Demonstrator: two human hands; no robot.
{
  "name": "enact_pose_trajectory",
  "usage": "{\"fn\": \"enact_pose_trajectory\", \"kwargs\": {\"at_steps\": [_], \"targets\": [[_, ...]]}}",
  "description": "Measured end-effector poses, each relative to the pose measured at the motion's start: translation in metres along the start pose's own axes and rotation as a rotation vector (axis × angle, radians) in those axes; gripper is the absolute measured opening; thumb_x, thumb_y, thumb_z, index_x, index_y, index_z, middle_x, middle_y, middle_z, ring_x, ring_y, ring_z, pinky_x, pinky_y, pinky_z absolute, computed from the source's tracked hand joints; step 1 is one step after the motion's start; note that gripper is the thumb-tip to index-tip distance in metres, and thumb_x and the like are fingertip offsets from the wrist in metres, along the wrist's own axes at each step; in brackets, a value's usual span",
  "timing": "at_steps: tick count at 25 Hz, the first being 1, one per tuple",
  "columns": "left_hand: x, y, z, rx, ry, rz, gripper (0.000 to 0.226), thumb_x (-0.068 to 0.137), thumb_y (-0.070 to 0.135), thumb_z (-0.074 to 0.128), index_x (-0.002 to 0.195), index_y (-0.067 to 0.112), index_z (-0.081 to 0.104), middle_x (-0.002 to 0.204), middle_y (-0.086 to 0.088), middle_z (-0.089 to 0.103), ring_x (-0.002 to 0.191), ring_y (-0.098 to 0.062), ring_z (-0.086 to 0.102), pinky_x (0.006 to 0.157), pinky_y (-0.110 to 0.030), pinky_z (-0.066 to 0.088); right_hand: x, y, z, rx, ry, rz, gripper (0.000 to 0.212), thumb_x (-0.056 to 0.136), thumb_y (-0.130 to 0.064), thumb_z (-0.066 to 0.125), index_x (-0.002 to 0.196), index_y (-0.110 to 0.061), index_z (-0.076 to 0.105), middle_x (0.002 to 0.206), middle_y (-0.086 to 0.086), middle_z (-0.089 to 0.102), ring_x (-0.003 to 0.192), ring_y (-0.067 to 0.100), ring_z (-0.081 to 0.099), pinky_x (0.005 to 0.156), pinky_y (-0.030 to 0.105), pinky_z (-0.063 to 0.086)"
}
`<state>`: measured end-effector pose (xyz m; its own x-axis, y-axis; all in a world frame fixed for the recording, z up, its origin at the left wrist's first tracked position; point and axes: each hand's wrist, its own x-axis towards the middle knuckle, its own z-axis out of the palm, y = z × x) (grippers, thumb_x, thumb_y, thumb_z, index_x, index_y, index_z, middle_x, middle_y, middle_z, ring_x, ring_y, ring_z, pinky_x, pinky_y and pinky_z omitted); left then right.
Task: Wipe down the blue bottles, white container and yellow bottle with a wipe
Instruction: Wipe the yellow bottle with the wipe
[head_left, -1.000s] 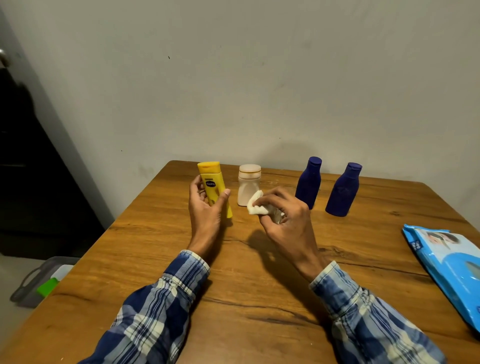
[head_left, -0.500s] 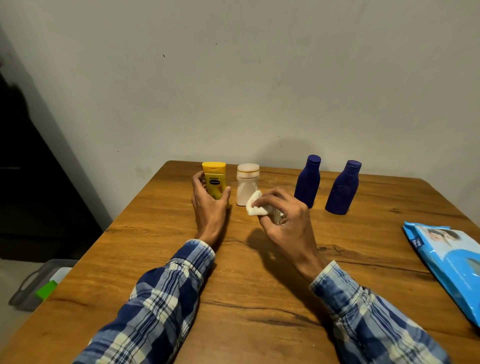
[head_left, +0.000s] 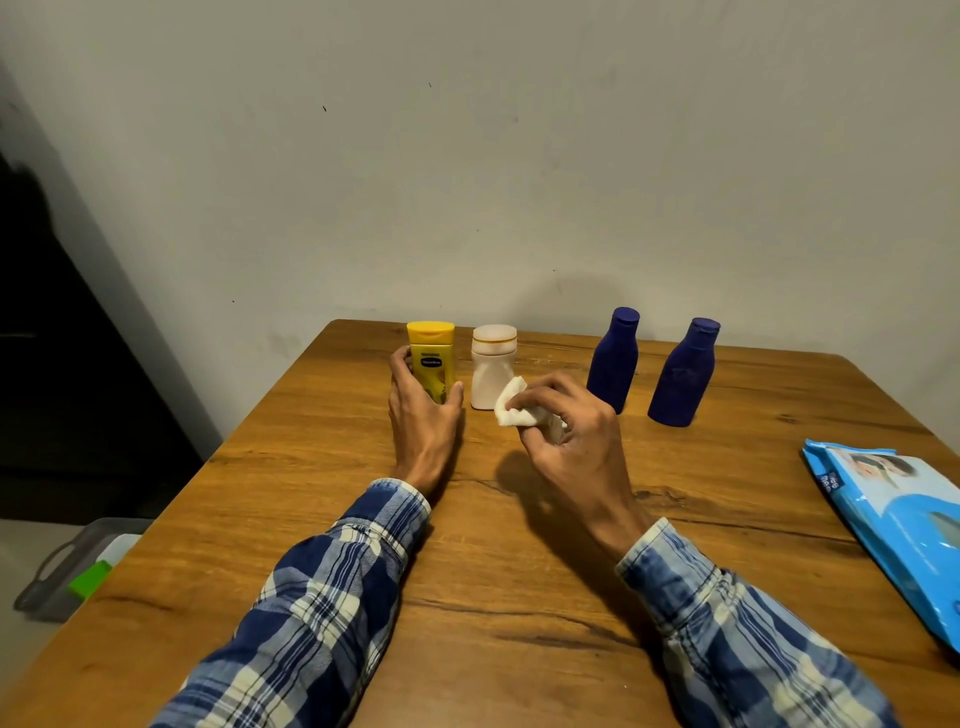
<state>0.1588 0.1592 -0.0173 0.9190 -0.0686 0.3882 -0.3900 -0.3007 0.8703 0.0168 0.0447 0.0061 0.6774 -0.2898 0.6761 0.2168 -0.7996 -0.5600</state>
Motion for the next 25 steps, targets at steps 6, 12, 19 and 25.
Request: {"fn": "enact_pose_trajectory", "kwargs": {"at_steps": [6, 12, 19, 25], "targets": [[0.0, -0.001, 0.0, 0.016, -0.014, -0.015, 0.079, 0.084, 0.013, 0.081, 0.148, 0.014, 0.034, 0.141, -0.013, 0.053, 0.116, -0.012, 0.043, 0.094, -0.03, 0.038, 0.001, 0.001, -0.001, -0.004, 0.002, -0.005, 0.022, 0.084, -0.003, 0.074, 0.104, -0.011, 0.073, 0.109, 0.001, 0.066, 0.103, 0.015, 0.063, 0.084, 0.037, 0.059], [0.002, -0.005, 0.001, 0.017, -0.02, -0.022, 0.085, 0.082, 0.016, 0.084, 0.149, 0.016, 0.031, 0.144, -0.012, 0.051, 0.12, -0.014, 0.045, 0.096, -0.031, 0.039, 0.002, -0.001, -0.003, -0.003, 0.033, -0.011, 0.022, 0.083, -0.003, 0.074, 0.104, -0.011, 0.073, 0.108, 0.0, 0.067, 0.102, 0.012, 0.063, 0.084, 0.029, 0.059], [0.004, -0.008, -0.007, -0.008, 0.019, 0.014, 0.102, 0.074, 0.024, 0.091, 0.152, 0.019, 0.025, 0.143, -0.011, 0.048, 0.128, -0.027, 0.052, 0.102, -0.038, 0.046, 0.004, 0.003, -0.009, -0.001, 0.097, 0.017, 0.023, 0.085, -0.013, 0.078, 0.108, -0.013, 0.073, 0.111, -0.002, 0.072, 0.101, 0.008, 0.066, 0.084, 0.028, 0.059], [-0.021, 0.009, -0.024, 0.004, 0.14, 0.101, 0.099, 0.074, 0.025, 0.09, 0.151, 0.018, 0.027, 0.15, -0.011, 0.036, 0.131, -0.022, 0.048, 0.086, -0.019, 0.043, -0.009, 0.009, -0.036, -0.063, 0.183, 0.147, 0.03, 0.082, -0.013, 0.08, 0.111, -0.016, 0.072, 0.106, 0.0, 0.073, 0.095, 0.015, 0.064, 0.079, 0.038, 0.058]]}}
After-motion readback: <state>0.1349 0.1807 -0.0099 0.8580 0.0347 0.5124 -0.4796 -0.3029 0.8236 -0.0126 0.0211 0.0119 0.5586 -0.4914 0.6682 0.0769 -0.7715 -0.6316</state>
